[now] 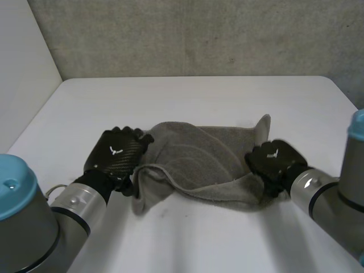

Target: Fold the towel.

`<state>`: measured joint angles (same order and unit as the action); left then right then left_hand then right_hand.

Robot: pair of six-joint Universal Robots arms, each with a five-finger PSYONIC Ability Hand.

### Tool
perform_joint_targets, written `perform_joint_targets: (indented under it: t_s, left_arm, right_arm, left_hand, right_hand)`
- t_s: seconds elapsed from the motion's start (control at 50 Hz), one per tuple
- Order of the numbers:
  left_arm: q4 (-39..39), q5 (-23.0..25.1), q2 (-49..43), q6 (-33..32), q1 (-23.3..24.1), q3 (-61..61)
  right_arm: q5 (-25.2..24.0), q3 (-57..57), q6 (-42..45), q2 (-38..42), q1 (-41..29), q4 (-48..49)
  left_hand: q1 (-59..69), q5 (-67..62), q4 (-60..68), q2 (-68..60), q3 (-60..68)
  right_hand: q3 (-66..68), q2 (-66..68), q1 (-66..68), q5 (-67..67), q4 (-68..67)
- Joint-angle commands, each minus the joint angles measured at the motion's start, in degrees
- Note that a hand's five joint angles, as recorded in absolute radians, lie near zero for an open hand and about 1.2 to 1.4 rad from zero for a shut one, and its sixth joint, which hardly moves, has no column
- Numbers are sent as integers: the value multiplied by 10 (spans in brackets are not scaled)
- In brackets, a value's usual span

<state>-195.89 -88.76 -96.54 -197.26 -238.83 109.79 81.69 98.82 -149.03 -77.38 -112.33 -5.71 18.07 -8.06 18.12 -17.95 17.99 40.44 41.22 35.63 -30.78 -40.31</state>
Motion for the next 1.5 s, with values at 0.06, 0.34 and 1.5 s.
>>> perform_joint_targets:
  t_s: [0.06, 0.34, 1.5]
  left_arm:
    - [40, 2, 62, 4, -1, -3]
    - [52, -7, 75, 105, 9, -33]
    - [208, -129, -130, 382, 27, -172]
  right_arm:
    - [-5, -8, -99, -74, 16, 31]
    - [-22, -121, -11, 33, 41, -51]
    - [-24, -176, 0, 77, 77, -35]
  left_hand:
    - [-36, 36, -37, 35, -36]
    - [-21, 21, -22, 20, -21]
    - [275, -275, 274, -276, 275]
  right_hand:
    - [41, 33, 89, -38, -43]
    - [-87, -94, -39, 90, 85]
    - [396, 388, 444, -392, -397]
